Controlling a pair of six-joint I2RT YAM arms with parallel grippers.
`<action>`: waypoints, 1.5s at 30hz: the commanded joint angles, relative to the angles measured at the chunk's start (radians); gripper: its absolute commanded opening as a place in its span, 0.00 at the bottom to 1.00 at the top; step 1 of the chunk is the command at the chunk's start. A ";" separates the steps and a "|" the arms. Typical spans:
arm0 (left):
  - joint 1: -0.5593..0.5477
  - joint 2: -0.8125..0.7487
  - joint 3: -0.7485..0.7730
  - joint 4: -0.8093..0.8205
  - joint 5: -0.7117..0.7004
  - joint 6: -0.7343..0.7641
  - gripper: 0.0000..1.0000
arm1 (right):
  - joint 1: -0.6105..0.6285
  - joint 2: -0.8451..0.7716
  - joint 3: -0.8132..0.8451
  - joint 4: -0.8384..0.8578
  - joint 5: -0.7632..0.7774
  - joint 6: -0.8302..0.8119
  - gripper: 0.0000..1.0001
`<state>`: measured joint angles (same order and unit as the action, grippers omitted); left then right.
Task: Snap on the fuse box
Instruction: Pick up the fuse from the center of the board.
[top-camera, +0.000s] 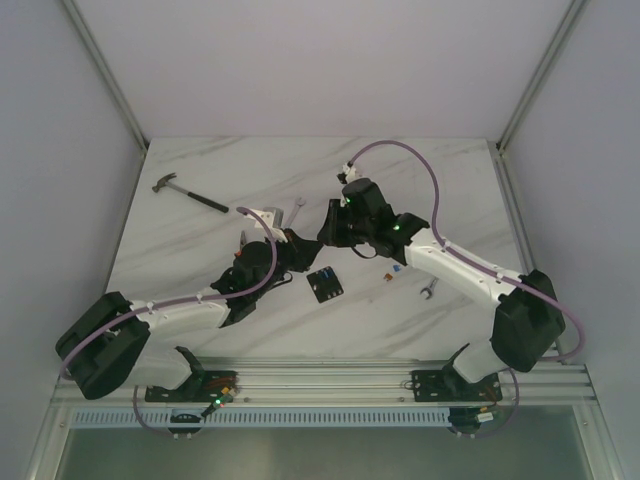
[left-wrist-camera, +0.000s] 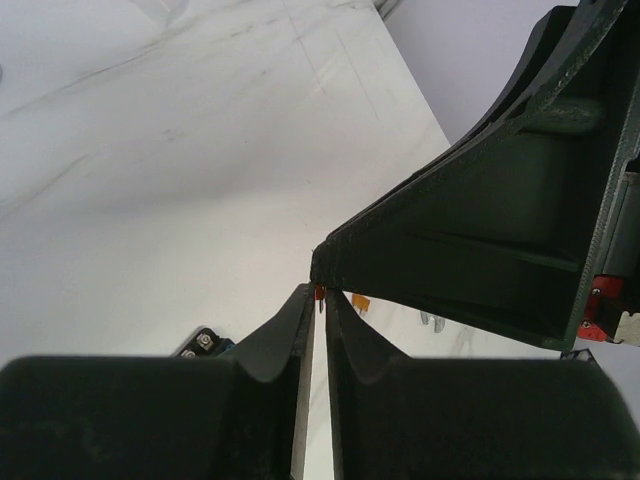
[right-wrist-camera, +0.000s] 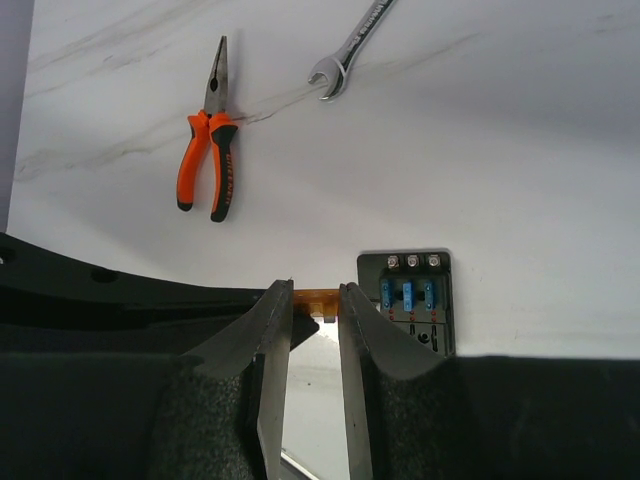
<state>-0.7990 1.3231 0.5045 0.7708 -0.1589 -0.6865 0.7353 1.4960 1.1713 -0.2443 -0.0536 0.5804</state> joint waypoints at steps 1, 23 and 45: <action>-0.005 0.011 0.024 0.040 -0.002 0.008 0.19 | 0.009 -0.034 -0.010 0.033 -0.026 0.019 0.21; 0.027 -0.117 -0.015 -0.009 0.114 0.186 0.00 | -0.015 -0.115 -0.011 0.032 -0.118 -0.160 0.44; 0.161 -0.200 0.135 -0.082 0.924 0.295 0.00 | -0.160 -0.334 -0.013 -0.117 -0.763 -0.809 0.47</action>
<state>-0.6415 1.1202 0.5938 0.6838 0.6250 -0.4168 0.5797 1.1713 1.1545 -0.3046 -0.6895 -0.1070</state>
